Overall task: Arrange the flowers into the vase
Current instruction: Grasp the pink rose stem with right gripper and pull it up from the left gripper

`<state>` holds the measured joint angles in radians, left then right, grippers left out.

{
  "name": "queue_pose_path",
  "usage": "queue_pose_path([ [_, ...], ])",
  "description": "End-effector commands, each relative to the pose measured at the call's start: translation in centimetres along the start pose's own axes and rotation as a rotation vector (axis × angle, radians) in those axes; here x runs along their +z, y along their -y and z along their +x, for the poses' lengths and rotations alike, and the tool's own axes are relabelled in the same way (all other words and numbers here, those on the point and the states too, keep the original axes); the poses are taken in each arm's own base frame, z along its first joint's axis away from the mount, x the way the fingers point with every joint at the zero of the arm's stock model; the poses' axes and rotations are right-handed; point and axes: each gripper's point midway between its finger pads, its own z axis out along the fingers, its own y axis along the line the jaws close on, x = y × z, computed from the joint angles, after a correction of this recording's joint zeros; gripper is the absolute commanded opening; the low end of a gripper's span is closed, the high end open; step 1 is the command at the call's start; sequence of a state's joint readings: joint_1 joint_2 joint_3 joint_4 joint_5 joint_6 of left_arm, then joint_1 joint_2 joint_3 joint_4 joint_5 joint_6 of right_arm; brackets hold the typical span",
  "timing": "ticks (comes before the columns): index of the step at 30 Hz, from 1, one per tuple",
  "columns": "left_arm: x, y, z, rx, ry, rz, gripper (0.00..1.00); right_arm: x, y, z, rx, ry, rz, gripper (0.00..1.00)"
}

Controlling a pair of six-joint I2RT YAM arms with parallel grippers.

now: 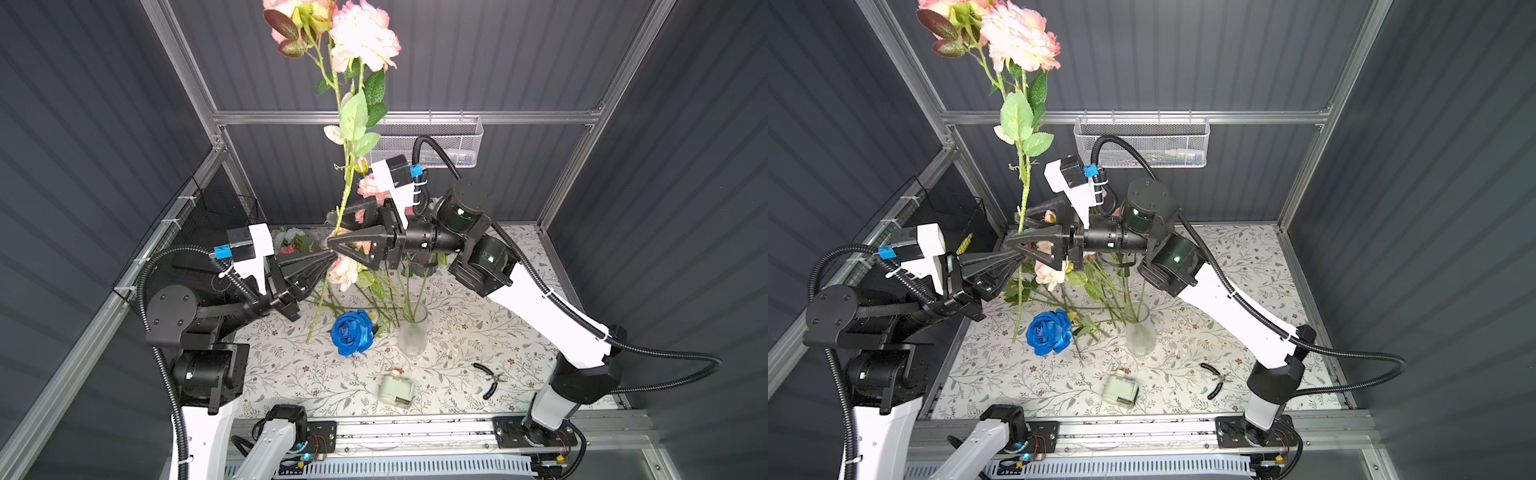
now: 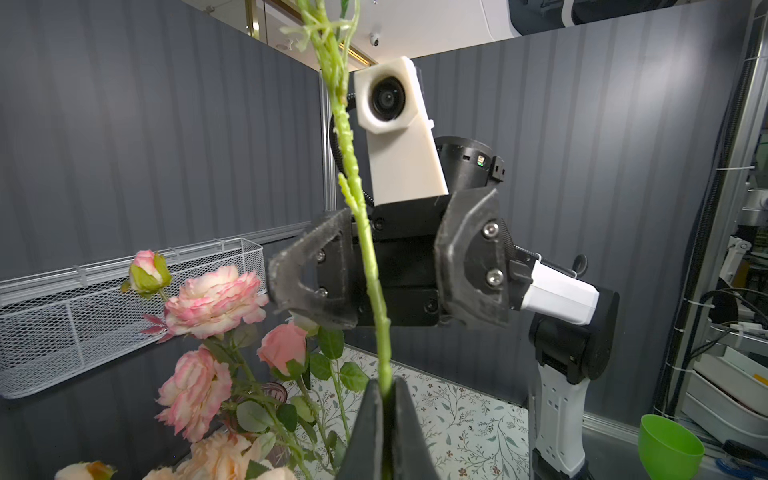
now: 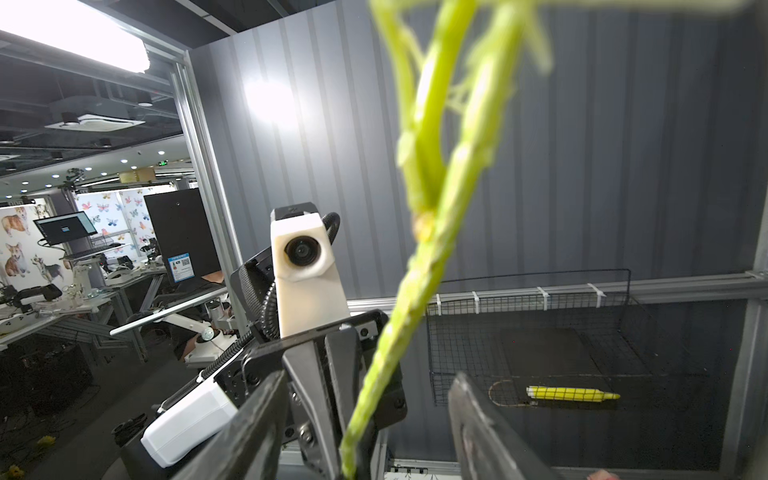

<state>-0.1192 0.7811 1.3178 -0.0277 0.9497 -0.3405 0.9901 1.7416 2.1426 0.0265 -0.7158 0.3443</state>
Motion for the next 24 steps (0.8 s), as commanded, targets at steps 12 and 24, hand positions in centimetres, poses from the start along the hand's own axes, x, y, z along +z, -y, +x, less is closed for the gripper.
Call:
queue_pose_path([
  [12, -0.4, -2.8, -0.5, -0.017, 0.038, -0.184, 1.0, -1.7, -2.9, -5.0, -0.119, 0.205, -0.06, 0.0],
  [24, -4.6, -5.6, -2.3, -0.025, 0.238, -0.514, 1.0, -9.9, -6.1, -12.3, -0.265, 0.458, 0.054, 0.0],
])
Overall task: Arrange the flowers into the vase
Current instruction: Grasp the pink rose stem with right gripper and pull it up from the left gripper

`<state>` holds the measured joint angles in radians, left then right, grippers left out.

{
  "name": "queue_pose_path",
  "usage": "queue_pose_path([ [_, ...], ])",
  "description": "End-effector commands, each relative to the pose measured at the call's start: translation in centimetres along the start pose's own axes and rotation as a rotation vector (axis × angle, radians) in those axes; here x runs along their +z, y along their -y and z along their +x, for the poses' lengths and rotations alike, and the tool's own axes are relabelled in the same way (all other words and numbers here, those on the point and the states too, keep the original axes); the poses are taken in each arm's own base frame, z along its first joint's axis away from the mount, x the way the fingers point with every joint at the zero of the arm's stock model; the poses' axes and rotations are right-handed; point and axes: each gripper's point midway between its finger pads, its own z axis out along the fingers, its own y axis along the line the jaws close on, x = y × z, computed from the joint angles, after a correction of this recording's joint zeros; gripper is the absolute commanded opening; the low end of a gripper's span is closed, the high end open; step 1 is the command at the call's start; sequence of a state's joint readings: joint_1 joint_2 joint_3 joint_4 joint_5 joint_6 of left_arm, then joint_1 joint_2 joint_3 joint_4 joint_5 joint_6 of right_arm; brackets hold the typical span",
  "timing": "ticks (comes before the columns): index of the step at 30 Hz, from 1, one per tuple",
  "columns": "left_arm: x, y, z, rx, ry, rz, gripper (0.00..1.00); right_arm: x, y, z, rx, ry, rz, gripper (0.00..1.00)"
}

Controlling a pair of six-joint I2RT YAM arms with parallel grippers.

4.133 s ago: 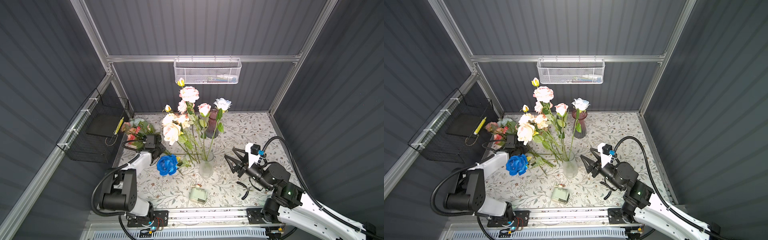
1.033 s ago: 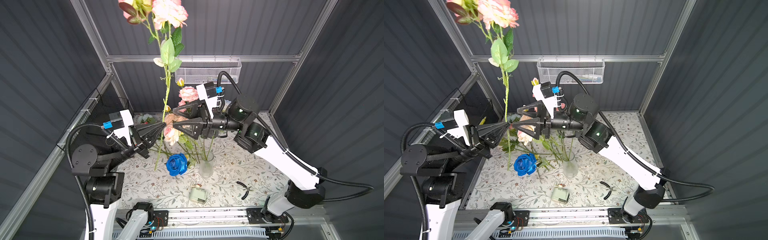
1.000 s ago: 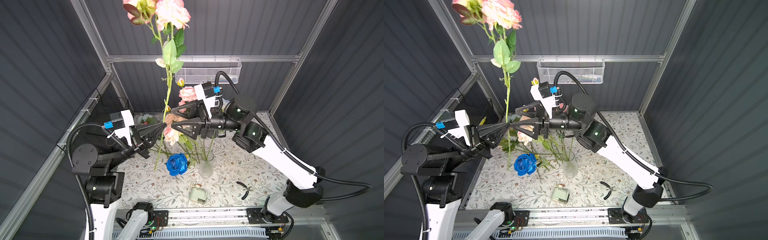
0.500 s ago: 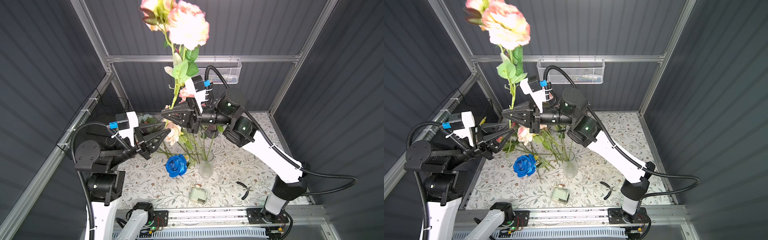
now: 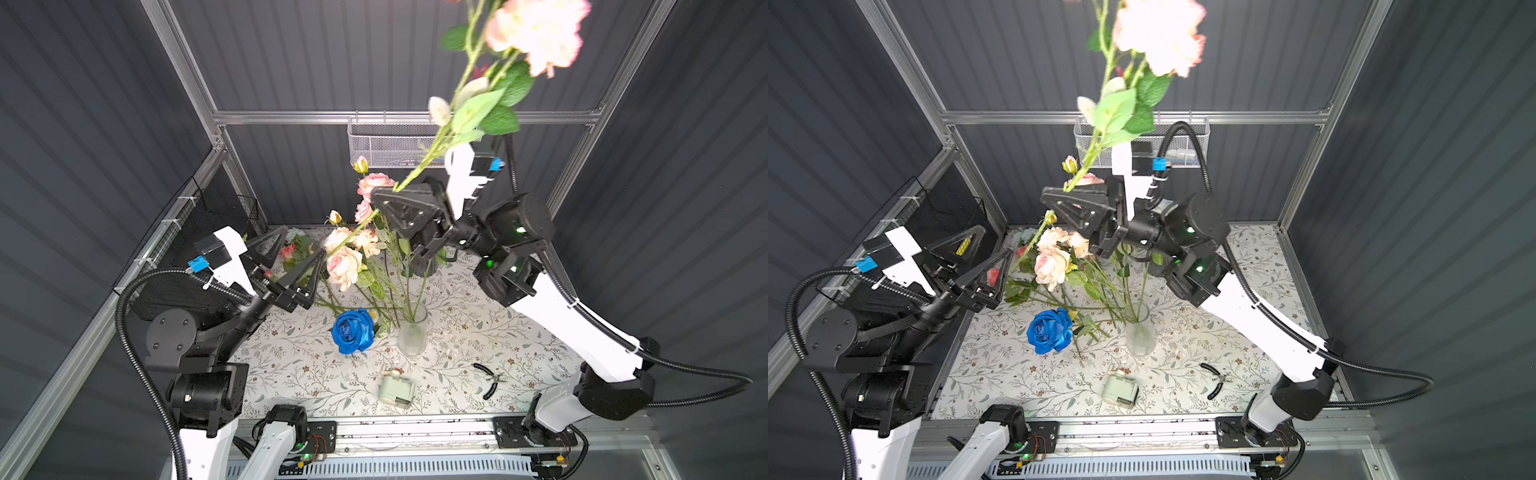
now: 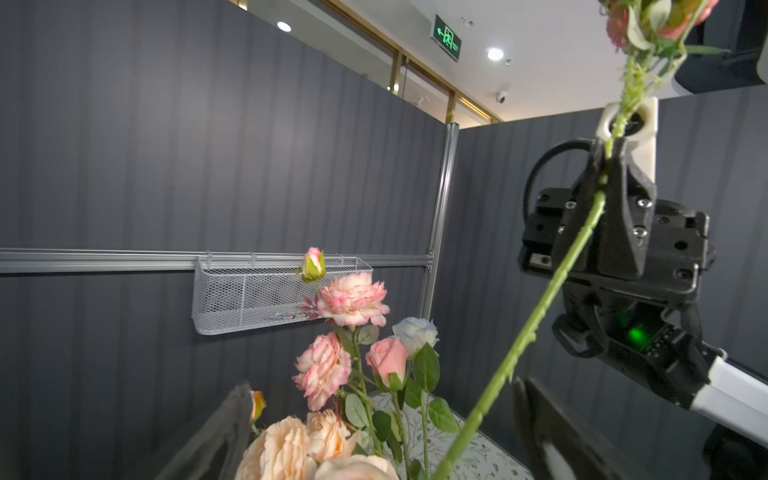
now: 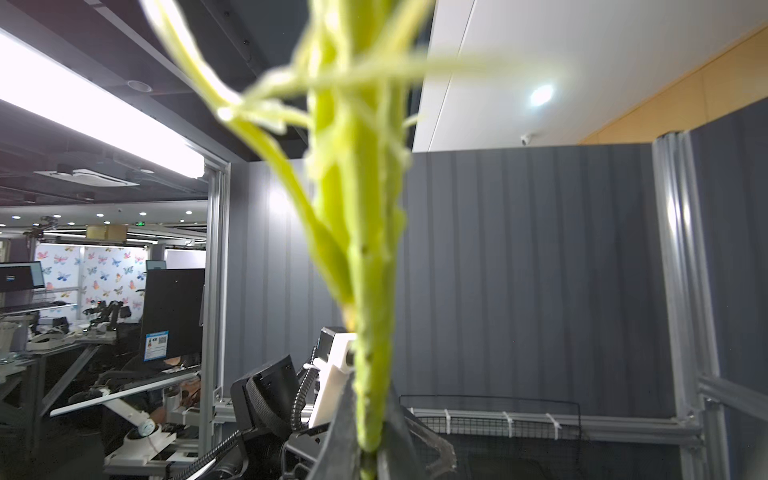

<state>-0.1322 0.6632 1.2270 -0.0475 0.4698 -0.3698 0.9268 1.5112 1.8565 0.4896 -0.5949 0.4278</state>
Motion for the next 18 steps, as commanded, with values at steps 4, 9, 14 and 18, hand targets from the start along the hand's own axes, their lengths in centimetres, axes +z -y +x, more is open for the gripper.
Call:
queue_pose_path([
  [4, -1.3, -2.1, -1.1, -0.009, 0.091, -0.15, 1.0, -5.1, -2.4, -6.6, -0.117, 0.106, 0.082, 0.0],
  [9, -2.0, -2.9, -0.6, -0.006, 0.095, -0.209, 1.0, -9.5, -4.7, -9.4, -0.191, 0.108, 0.189, 0.0],
  [14, -2.8, -3.8, 0.0, -0.006, 0.092, -0.264, 1.0, -13.1, -6.1, -9.7, -0.189, 0.068, 0.306, 0.0],
  [18, -3.1, -4.6, 1.2, -0.032, 0.07, -0.298, 1.0, -15.7, -5.9, -8.4, -0.158, 0.017, 0.412, 0.0],
])
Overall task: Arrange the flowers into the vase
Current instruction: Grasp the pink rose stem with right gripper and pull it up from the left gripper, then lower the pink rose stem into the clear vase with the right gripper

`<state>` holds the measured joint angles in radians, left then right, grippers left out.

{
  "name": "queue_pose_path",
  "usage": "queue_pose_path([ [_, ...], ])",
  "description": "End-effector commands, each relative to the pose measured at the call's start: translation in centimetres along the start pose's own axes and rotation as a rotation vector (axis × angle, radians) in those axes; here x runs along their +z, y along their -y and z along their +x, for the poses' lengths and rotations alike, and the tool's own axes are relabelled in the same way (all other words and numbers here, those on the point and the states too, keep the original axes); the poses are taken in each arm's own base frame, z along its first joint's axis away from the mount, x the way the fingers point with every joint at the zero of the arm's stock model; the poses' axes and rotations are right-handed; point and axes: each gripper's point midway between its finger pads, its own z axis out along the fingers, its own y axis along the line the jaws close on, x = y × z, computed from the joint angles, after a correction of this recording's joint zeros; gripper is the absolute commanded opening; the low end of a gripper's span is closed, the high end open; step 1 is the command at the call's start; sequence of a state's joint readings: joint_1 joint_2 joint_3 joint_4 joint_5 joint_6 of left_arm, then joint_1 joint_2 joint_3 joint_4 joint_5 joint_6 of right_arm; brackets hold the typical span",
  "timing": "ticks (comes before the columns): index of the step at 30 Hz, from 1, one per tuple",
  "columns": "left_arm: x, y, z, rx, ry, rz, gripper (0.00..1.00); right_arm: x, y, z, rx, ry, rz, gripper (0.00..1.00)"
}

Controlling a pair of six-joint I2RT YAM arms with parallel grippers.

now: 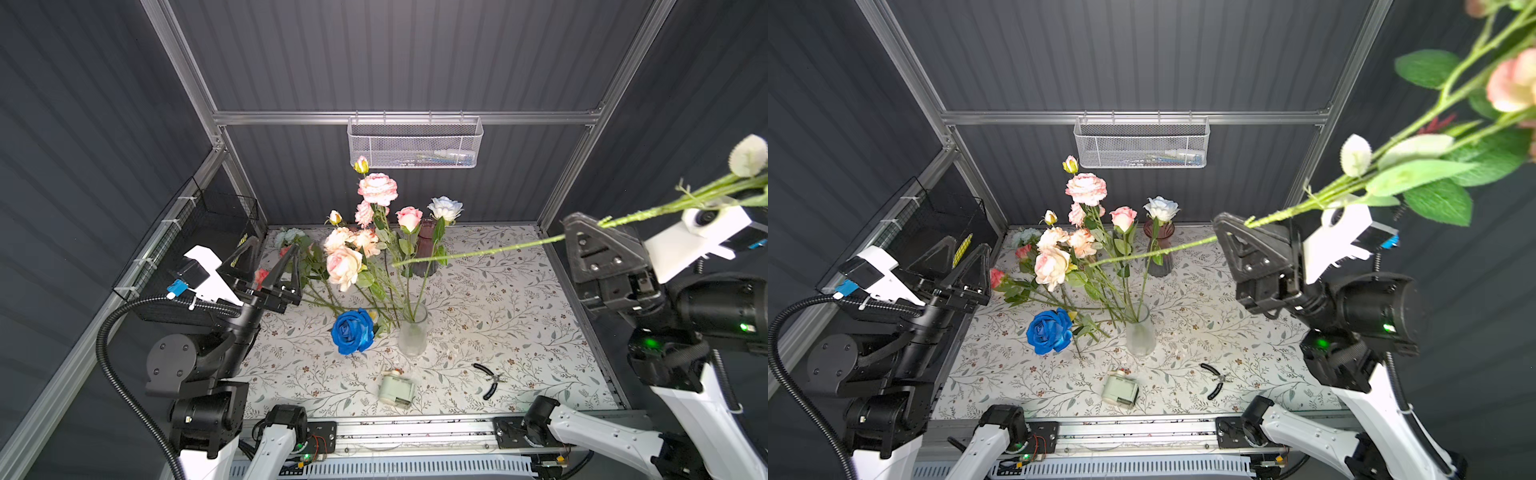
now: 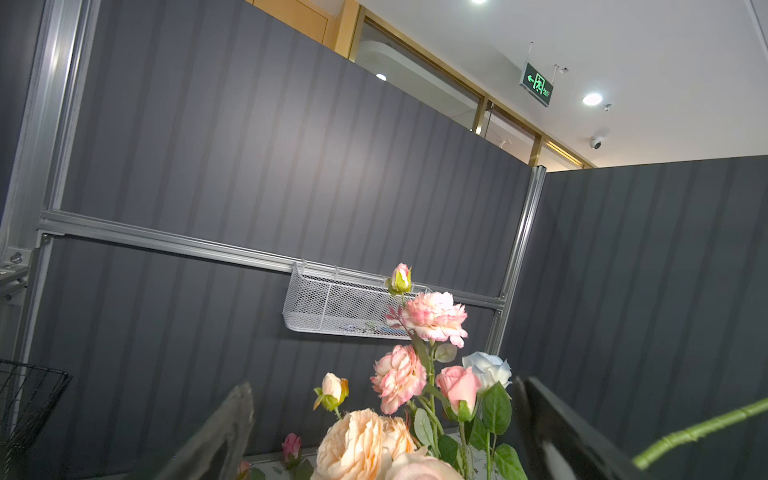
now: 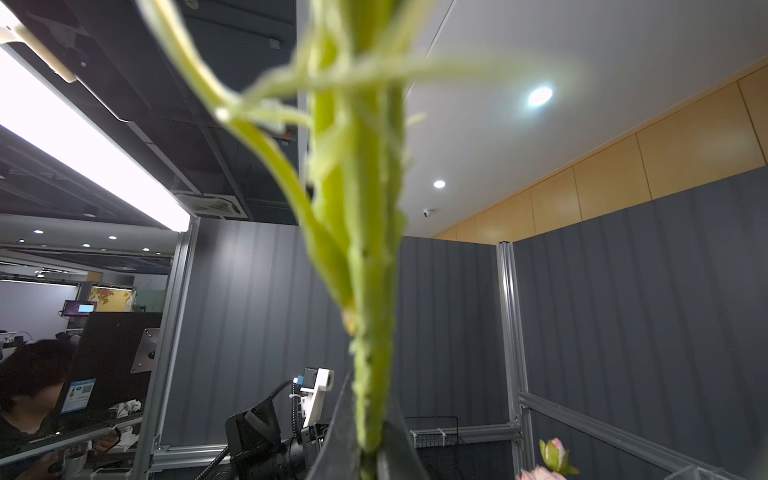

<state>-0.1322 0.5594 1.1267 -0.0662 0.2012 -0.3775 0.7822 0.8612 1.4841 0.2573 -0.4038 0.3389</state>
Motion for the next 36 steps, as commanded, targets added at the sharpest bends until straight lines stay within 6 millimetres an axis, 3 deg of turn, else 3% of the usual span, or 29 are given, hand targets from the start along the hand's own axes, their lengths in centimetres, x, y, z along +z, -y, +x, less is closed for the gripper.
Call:
queue_pose_path([
  [1, -0.3, -1.1, 1.2, -0.019, -0.024, -0.051, 1.0, -1.8, 2.6, 3.4, 0.02, -0.125, 0.164, 0.0],
  [7, -1.2, -2.1, 3.2, -0.044, -0.063, -0.097, 1.0, -3.8, 5.7, 9.0, 0.027, -0.351, 0.332, 0.0],
  [17, -1.6, -3.2, 6.1, -0.073, -0.131, -0.129, 1.0, -1.9, 9.9, 17.6, 0.016, -0.609, 0.383, 0.0],
  [26, -1.6, -3.5, 7.1, -0.079, -0.156, -0.131, 1.0, -1.1, 11.3, 21.1, 0.044, -0.623, 0.379, 0.0],
  [36, -1.3, -3.7, 8.3, -0.098, -0.185, -0.124, 1.0, -3.9, 11.9, 27.4, 0.109, -0.719, 0.399, 0.0],
])
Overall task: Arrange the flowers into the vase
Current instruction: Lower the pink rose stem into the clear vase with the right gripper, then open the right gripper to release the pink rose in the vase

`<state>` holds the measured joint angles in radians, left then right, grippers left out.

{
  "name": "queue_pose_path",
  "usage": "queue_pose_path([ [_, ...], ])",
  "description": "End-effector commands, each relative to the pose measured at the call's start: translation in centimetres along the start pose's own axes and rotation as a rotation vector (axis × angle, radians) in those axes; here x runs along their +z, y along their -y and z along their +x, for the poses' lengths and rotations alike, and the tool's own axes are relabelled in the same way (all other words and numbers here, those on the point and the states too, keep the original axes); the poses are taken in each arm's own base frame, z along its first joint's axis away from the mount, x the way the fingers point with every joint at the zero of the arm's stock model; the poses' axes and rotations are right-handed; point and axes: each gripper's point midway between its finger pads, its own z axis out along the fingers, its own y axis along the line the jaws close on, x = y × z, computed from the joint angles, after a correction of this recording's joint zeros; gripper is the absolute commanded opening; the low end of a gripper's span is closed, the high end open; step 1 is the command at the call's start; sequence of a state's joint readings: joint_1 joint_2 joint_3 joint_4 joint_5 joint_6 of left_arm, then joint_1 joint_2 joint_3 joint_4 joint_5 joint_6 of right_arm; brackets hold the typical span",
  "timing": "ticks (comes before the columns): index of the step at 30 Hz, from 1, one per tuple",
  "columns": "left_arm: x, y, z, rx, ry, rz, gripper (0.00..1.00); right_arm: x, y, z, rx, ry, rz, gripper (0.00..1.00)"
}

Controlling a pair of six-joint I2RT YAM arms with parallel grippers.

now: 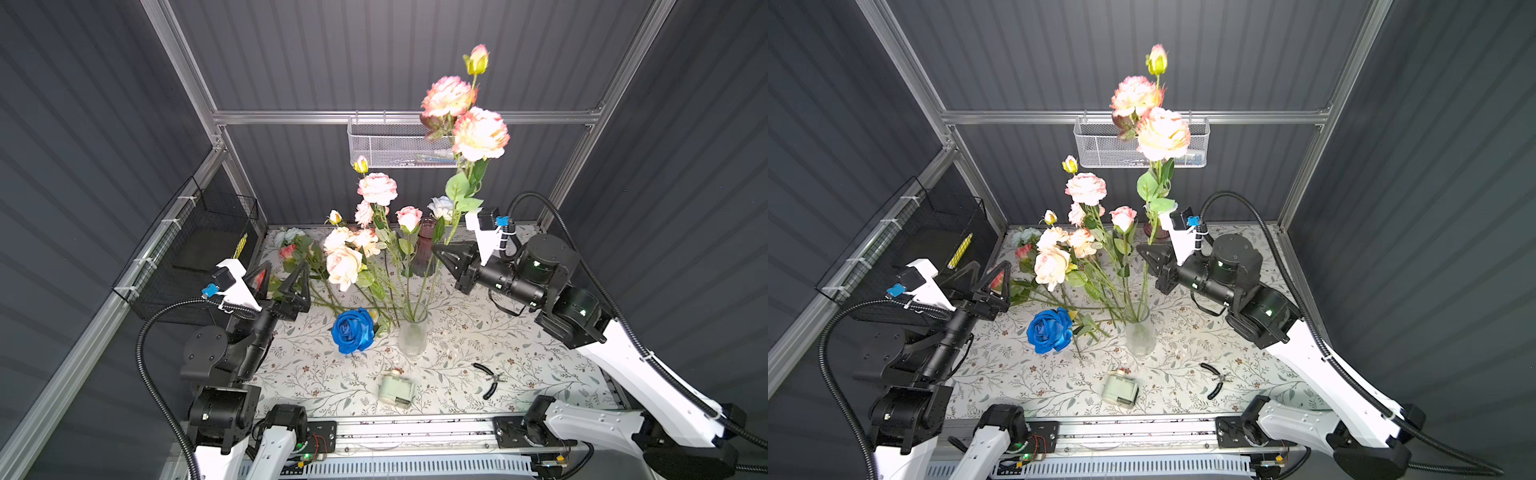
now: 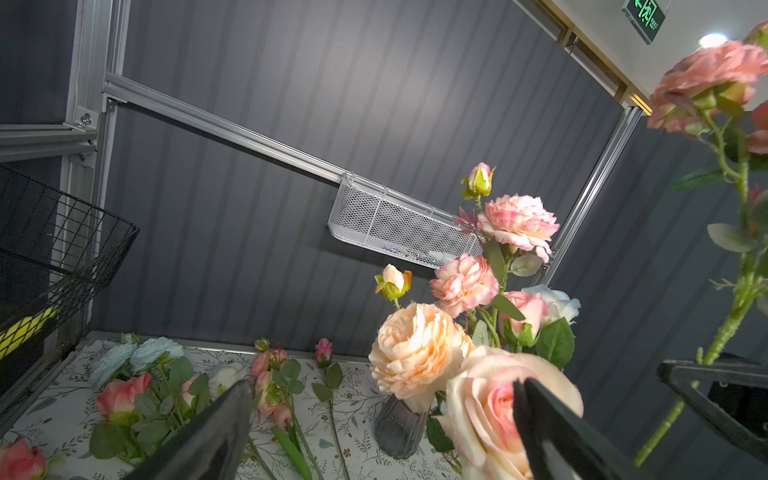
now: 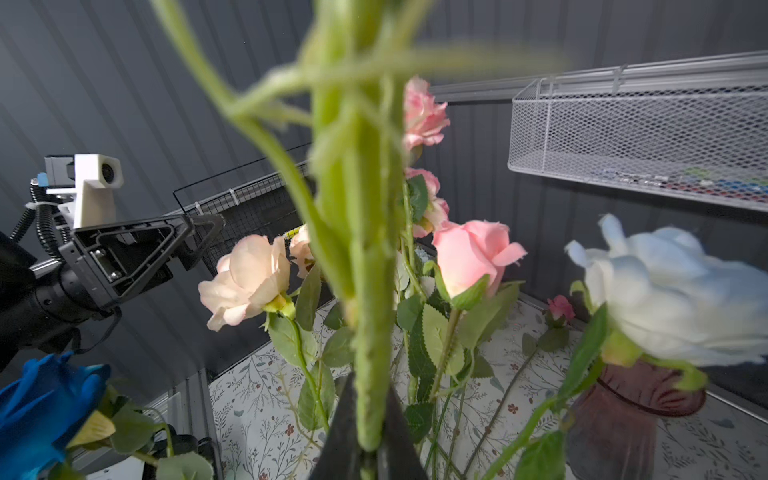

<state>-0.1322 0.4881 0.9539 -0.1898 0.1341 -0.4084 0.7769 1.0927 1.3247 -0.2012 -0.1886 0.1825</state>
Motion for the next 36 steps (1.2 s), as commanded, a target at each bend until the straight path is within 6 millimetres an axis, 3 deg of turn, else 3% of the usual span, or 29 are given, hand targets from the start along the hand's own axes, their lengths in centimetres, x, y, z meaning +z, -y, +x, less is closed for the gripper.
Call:
queue_pose_path([
  [1, 0.1, 0.2, 0.5, -0.021, -0.013, 0.021, 1.0, 0.3, 0.1, 1.4, 0.008, 0.005, -0.01, 0.0],
  [8, 0.5, -0.3, 1.7, -0.043, -0.039, 0.015, 1.0, 1.2, 0.0, 7.2, 0.003, -0.037, -0.025, 0.0],
  [17, 1.2, -0.5, 2.4, -0.06, -0.062, 0.013, 1.0, 1.4, 0.3, 11.1, -0.022, -0.071, -0.019, 0.0],
  [30, 1.8, -0.8, 3.2, -0.086, -0.082, 0.016, 1.0, 1.5, 1.3, 15.0, 0.014, -0.124, 0.013, 0.21],
  [36, 2.1, -0.8, 3.6, -0.095, -0.097, 0.019, 1.0, 1.1, 0.9, 15.3, 0.009, -0.117, 0.001, 0.45],
])
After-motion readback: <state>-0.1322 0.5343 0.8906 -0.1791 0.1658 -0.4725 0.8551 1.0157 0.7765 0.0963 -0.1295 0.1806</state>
